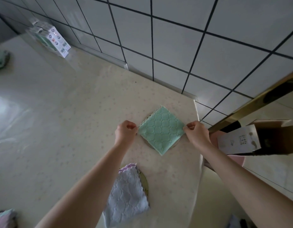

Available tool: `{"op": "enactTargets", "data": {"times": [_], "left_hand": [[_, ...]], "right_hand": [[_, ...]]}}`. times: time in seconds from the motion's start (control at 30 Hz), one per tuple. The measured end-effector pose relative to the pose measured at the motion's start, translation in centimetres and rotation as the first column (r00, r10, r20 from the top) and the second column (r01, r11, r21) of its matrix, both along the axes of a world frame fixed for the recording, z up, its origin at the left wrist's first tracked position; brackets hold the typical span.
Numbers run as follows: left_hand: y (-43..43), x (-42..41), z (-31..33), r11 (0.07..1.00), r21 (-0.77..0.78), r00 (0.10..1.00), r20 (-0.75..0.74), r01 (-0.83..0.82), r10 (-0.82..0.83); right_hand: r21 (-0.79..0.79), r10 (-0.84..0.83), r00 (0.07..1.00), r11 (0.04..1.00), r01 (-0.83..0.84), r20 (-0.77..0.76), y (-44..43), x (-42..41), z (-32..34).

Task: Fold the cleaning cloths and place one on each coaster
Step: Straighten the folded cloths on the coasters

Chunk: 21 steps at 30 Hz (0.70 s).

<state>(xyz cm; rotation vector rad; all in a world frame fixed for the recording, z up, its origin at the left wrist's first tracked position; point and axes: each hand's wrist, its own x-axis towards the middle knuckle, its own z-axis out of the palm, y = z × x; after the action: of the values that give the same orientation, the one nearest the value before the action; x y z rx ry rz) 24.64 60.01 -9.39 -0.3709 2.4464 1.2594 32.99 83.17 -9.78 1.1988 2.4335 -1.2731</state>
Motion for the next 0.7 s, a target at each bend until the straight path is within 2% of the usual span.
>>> {"op": "enactTargets", "data": {"times": [0.17,0.33,0.43,0.57,0.7], "left_hand": [[-3.6,3.3,1.5,0.985,-0.116,0.989,-0.064,0.124,-0.132],[-9.6,9.2,2.0,0.956,-0.229,0.977,-0.066,0.183,-0.202],[-12.7,12.6,1.5,0.956,-0.261,0.985,-0.074,0.131,-0.155],[-15.2,16.2,0.8,0.964,-0.267,0.994,-0.103,-0.006,-0.022],[-15.3,19.2,1.1,0.972,-0.177,0.987,0.032,-0.152,0.160]], "right_hand": [[-0.115,-0.185,0.983,0.977,0.182,-0.014,-1.8,2.3,0.8],[-0.251,-0.138,0.990,0.959,0.131,-0.013,-7.7,6.5,1.1],[-0.278,-0.040,0.999,0.960,0.036,-0.007,-11.6,8.2,1.2],[-0.223,0.112,0.993,0.969,-0.103,0.028,-15.4,9.9,0.1],[-0.159,0.216,0.973,0.967,-0.201,0.080,-17.5,10.5,0.6]]}}
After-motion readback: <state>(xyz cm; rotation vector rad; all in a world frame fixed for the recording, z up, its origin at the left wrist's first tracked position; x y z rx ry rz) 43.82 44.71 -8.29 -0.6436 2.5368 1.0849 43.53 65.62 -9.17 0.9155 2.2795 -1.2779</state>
